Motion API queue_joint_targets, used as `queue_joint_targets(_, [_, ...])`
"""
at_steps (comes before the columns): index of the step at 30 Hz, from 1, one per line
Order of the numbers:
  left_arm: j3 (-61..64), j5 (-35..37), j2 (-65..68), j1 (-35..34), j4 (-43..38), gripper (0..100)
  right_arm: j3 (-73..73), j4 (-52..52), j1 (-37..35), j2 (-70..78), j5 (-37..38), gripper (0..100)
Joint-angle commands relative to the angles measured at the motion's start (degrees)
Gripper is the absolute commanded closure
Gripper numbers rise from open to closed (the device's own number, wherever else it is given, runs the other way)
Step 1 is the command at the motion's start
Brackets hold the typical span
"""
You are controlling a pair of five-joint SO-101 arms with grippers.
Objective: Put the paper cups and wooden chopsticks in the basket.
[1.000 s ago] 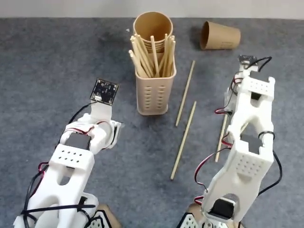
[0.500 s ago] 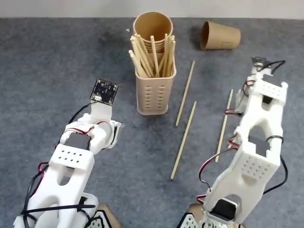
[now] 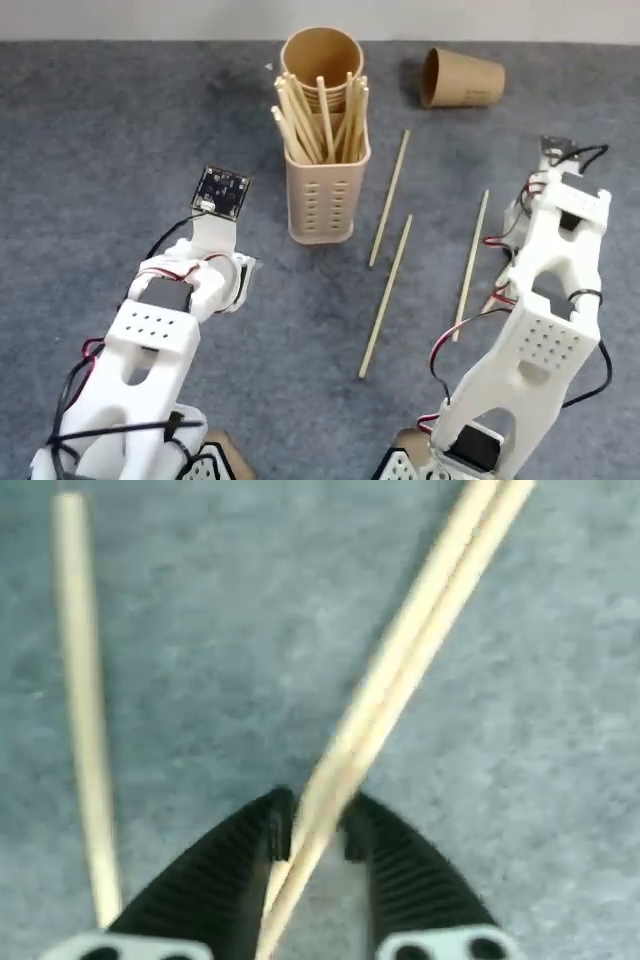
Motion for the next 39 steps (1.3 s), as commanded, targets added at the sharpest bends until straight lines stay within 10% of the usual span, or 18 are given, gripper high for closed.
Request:
queue_joint_targets(1, [-0.3, -0.5, -1.3, 0.7, -1.0, 80, -5.2, 1.8, -0.1, 1.3, -1.2, 99.2])
queue_joint_targets(11, [-0.3, -0.5, -1.2, 0.7, -1.0, 80, -33.2, 12.5, -6.4, -21.3, -15.5, 99.5])
queue_joint_targets(24, [-0.3, -0.5, -1.2, 0.7, -1.0, 80, -50.0, 12.2, -35.1, -30.8, -17.7, 99.2])
queue_joint_targets(39, [-0.3, -0.5, -1.2, 0.7, -1.0, 80, -50.0, -7.3, -41.7, -22.6, -17.7, 99.4])
